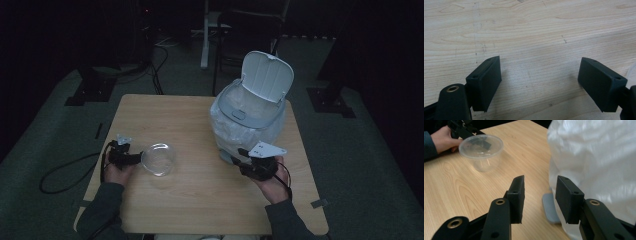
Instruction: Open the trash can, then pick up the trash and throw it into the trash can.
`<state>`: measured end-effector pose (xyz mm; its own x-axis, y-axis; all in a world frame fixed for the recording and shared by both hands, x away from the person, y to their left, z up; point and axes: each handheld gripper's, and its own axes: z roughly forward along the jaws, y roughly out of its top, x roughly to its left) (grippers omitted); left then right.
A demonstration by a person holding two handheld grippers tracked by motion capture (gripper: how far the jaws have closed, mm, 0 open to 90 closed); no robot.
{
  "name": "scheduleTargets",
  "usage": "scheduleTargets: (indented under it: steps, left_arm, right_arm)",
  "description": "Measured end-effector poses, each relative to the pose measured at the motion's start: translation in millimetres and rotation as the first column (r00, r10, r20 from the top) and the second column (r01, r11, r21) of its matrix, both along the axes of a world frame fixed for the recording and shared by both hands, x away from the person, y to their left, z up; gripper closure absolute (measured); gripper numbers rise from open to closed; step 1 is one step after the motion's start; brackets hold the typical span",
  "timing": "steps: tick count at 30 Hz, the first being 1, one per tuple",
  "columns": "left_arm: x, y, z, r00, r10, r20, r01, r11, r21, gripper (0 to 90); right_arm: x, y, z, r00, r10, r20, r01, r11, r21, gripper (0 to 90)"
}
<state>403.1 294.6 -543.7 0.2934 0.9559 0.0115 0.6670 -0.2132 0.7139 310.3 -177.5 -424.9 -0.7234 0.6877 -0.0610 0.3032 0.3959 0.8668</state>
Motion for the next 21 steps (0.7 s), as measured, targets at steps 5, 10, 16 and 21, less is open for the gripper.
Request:
scheduleTargets:
  steps: [5,10,16,21]
  left_arm:
    - [-0.3,-0.2,-0.1,1.0000,-0.001,0.001,0.001,1.0000,-0.001,19.9]
    - [-1.1,-0.2,0.0,1.0000,-0.005,0.000,0.005,1.0000,0.000,19.9]
    - [-2.8,-0.4,0.1,1.0000,-0.002,0.002,0.002,1.0000,0.002,20.8]
    - [-5.0,0.4,1.0,1.0000,-0.003,0.000,0.003,1.0000,0.002,24.5]
  right_arm:
    - [-6.9,-16.3,-13.2,0.9997,-0.026,-0.007,0.026,0.9996,-0.010,56.9]
    - [-7.8,-35.7,-31.8,0.9958,-0.086,-0.032,0.085,0.9961,-0.023,55.7]
    - [-1.5,-52.6,-52.7,0.9875,-0.151,-0.046,0.149,0.9879,-0.045,54.7]
    - [4.1,-63.0,-67.4,0.9772,-0.206,-0.054,0.202,0.9775,-0.061,54.2]
